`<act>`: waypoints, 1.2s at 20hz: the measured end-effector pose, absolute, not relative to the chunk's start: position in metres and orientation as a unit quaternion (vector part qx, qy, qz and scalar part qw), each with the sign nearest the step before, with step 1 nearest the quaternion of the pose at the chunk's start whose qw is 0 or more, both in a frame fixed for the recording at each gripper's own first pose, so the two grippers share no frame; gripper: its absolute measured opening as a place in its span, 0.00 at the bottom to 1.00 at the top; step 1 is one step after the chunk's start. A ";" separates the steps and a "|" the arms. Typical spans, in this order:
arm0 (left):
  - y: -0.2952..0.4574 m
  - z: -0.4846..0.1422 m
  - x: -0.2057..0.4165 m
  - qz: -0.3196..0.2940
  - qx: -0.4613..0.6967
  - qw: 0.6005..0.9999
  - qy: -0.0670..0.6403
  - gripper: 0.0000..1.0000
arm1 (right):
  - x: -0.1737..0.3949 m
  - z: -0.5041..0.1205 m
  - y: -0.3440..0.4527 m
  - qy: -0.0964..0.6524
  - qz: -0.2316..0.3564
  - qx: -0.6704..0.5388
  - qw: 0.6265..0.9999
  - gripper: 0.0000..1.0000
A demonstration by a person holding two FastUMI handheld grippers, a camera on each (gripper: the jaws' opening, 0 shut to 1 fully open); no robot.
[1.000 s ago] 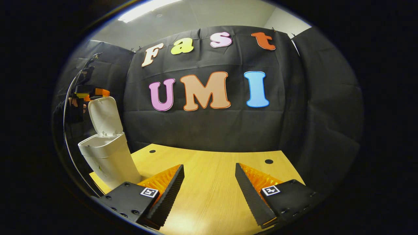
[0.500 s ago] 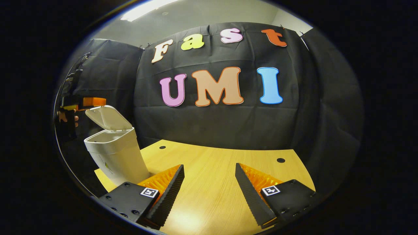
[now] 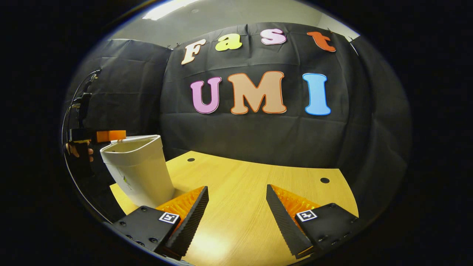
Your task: Press the lid of the desktop garbage bin to open it, pick up the crumpled paper on the desktop and throw it into the bin, then pick up the pop can on the desktop and drop it into the bin, and finally close the garbage bin lid.
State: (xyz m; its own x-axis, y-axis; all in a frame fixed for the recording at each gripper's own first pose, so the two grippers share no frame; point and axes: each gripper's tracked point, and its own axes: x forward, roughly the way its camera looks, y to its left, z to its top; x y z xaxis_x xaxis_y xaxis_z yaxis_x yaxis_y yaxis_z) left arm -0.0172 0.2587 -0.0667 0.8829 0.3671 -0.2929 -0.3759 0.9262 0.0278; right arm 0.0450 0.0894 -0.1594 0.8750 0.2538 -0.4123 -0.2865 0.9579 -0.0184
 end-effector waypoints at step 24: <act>0.069 -0.015 0.007 0.011 0.015 1.000 0.005 0.92 | 0.040 -0.084 0.000 0.118 0.036 0.040 0.992 0.98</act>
State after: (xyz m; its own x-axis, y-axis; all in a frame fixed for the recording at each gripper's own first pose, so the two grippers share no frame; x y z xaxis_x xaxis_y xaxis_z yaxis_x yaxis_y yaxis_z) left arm 0.0065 0.0685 -0.0154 0.9997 0.0226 -0.0102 -0.0223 0.9993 0.0298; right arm 0.0395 -0.0003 -0.0844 0.9695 0.0814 -0.2313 -0.0625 0.9942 0.0876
